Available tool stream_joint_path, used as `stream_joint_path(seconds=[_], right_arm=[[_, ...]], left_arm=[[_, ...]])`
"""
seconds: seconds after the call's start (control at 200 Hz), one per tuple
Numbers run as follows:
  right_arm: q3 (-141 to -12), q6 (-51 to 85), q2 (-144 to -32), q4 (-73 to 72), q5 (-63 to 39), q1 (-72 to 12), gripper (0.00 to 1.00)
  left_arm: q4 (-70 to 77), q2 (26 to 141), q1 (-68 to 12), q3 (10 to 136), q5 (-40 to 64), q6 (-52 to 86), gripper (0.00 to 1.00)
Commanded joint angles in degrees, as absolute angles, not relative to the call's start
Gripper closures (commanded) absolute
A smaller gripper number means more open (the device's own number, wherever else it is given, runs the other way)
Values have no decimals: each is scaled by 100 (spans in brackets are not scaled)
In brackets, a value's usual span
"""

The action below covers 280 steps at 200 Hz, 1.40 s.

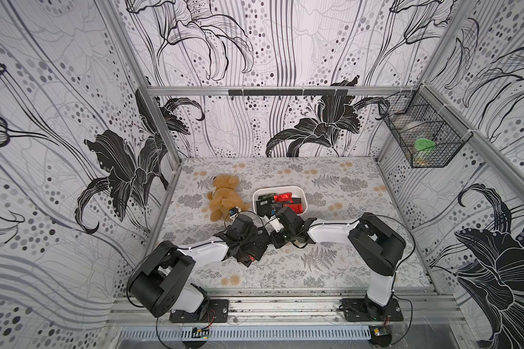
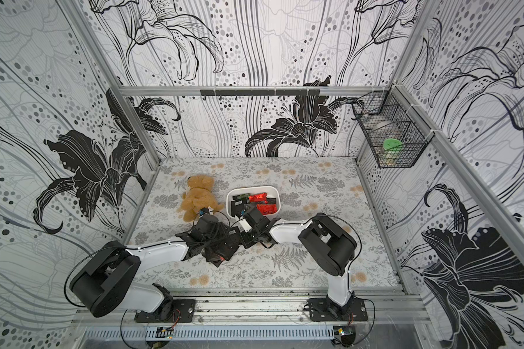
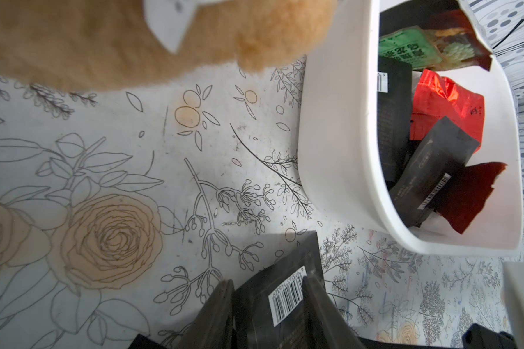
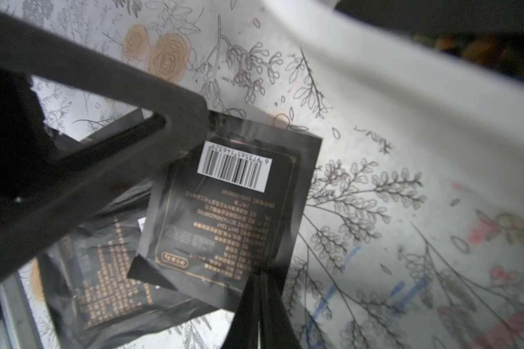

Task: Put the tea bags into the storage box
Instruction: Pick up the tea bag from the center of the board.

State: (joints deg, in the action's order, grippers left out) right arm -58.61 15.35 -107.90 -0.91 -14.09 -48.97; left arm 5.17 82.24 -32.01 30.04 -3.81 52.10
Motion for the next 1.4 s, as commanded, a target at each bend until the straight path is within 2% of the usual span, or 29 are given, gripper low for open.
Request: stream_joint_path(seconds=[0.0,0.26,0.661,1.011,1.242,1.397], right_arm=[[-6020,1529,-10947,121,-1327,-4939,92],[-6047,1525,-10964,158,-1285,-4940,93],[-6038,1525,-10941,161,-1239,-4939,94],[-6016,1538,-10899,150,-1222,-4939,94],[-5946,1563,-10807,93,-1152,-4939,94],[-5833,1573,-10666,-3,-1083,-4939,94]], left_arm=[[782,8216,-3160,2970,-216,5036,60],[956,8183,-3162,2987,52,4996,65],[1551,8051,-3207,2638,483,5183,67],[1698,8172,-3637,2645,451,5296,71],[1670,8317,-3726,2733,382,5342,78],[1537,8326,-3735,2780,352,5353,89]])
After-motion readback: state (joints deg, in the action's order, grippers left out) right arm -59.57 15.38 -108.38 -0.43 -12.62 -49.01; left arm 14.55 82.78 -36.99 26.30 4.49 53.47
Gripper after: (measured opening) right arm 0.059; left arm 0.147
